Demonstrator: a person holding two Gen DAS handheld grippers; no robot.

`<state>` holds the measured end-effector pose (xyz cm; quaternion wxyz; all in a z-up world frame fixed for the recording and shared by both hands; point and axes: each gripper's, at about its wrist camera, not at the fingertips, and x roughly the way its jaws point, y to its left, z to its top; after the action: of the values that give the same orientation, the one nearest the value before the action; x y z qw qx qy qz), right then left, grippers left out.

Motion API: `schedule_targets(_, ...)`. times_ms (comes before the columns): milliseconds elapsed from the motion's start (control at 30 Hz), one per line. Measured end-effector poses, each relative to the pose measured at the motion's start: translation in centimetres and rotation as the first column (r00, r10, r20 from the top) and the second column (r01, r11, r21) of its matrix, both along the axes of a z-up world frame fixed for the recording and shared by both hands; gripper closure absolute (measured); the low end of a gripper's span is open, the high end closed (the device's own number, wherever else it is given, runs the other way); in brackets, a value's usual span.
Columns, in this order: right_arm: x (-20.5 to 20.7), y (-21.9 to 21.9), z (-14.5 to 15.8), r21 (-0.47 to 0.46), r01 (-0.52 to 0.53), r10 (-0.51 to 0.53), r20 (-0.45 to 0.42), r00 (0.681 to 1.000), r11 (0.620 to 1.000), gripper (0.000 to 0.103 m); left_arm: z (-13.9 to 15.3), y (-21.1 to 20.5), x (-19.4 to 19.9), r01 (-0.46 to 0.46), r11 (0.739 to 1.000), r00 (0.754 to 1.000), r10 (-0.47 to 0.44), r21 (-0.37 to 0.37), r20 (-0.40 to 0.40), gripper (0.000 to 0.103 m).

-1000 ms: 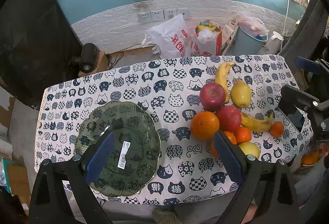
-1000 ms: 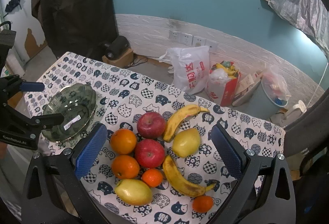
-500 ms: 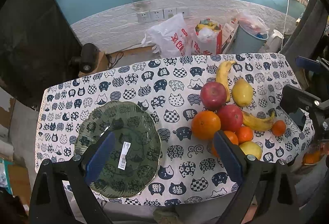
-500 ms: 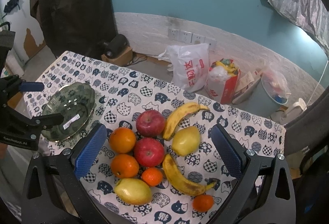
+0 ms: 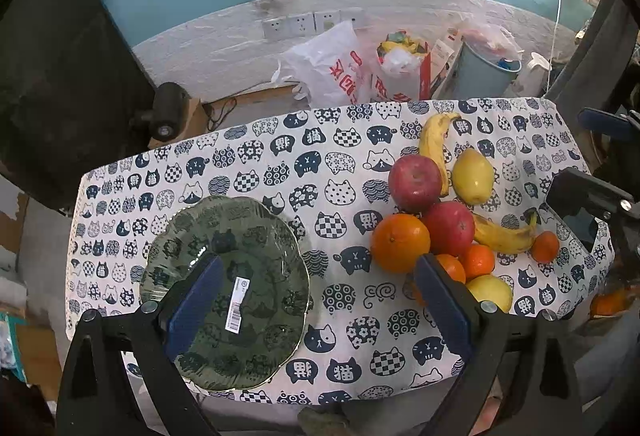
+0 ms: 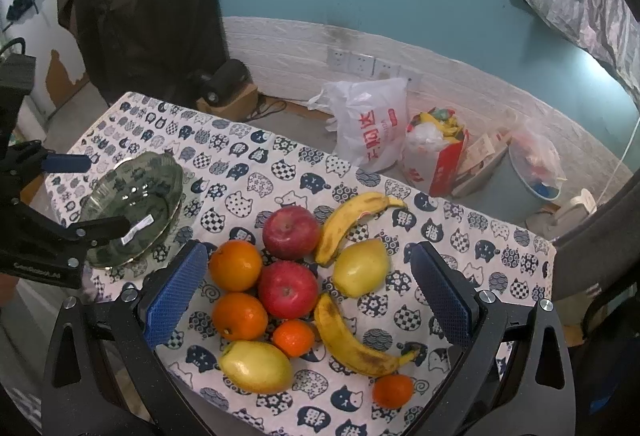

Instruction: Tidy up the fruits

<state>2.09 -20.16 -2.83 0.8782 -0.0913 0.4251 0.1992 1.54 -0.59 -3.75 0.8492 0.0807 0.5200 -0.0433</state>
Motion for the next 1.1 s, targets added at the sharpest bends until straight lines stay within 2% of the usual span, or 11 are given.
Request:
schedule_targets(300, 0.4, -0.3, -0.5, -0.011, -0.006, 0.006, -0.014, 1.000, 1.000, 0.003, -1.8, -0.5, 1.4, 0.008, 1.000, 0.999, -0.008, -0.005, -0.053, 0.006)
schedule_targets(533, 2.7, -1.2, -2.2, -0.037, 0.027, -0.029, -0.066, 0.997, 0.999, 0.003, -3.9, -0.9, 3.5, 0.015, 1.000, 0.994, -0.015, -0.007, -0.107, 0.006)
schedule_targets(800, 6.6, -2.5, -6.0, -0.063, 0.089, -0.098, -0.165, 0.981, 0.994, 0.003, -6.0, -1.4, 5.9, 0.021, 1.000, 0.990, -0.022, -0.005, -0.137, 0.006)
schedule_targets(1100, 9.6, -4.0, -11.5, -0.096, 0.147, -0.170, -0.306, 0.937, 0.984, 0.007, -8.6, -2.5, 8.0, 0.061, 0.998, 0.980, -0.061, -0.008, -0.188, 0.006)
